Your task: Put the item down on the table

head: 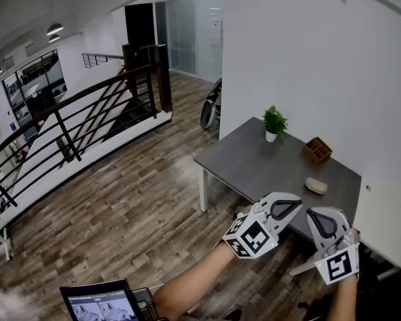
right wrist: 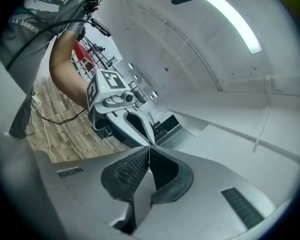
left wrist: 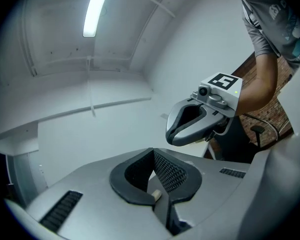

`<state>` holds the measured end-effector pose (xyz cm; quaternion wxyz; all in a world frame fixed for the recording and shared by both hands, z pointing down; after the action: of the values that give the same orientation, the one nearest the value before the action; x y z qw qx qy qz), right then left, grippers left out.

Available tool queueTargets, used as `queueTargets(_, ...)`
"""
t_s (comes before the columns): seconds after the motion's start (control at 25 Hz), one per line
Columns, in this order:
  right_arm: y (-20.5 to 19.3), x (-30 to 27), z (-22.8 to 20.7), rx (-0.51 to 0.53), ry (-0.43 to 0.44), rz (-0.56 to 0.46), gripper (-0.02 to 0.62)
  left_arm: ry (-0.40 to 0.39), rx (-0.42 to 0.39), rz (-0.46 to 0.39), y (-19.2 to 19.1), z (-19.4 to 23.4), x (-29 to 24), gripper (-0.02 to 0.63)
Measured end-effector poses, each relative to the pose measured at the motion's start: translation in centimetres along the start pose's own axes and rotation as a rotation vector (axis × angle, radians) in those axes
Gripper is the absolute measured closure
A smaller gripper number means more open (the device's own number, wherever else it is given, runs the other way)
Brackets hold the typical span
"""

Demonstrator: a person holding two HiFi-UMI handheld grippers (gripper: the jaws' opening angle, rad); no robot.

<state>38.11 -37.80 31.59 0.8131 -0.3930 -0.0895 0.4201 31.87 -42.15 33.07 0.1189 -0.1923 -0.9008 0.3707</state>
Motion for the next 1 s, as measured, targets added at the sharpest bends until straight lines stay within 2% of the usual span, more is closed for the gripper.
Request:
queueTargets(0.12, 3.3, -1.9, 3.2, -0.034, -0.003, -0.03, 0.588, -0.011, 0.0, 0.009, -0.7, -0.2, 5.3, 0.609)
queueTargets(0.28, 6.9, -5.1, 8.2, -0.061, 0.025, -0.019, 0.588, -0.021, 0.025, 0.041, -2.7, -0.7, 12.1, 0.609)
queueTargets(0.4, 10.4, -6.2, 11.8, -0.068, 0.032, -0.024, 0.588, -0.019, 0.045, 0.035, -2.7, -0.9, 16.5, 0.609)
queueTargets(0.64, 15.8, -4.7, 16.6, -0.028, 0.024, 0.009, 0.588, -0.017, 0.044, -0.013, 0.3, -1.9, 22.3, 0.609)
queueTargets(1.0, 20.5, -0.1, 21.2, -0.019, 0.012, 0.025, 0.588, -0.013, 0.036, -0.026, 5.2, -5.6, 27.0, 0.609)
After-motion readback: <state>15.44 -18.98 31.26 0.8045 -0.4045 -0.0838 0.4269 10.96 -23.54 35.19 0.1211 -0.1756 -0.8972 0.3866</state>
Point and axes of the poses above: the fingertips, and each gripper's own axes: x backward along the fingers, z to its left, y out of its top, the point moved 4 cm from there along x, backward along the fingers, and after that the axes turned 15 degrees about -x, right-handed, at the moved point
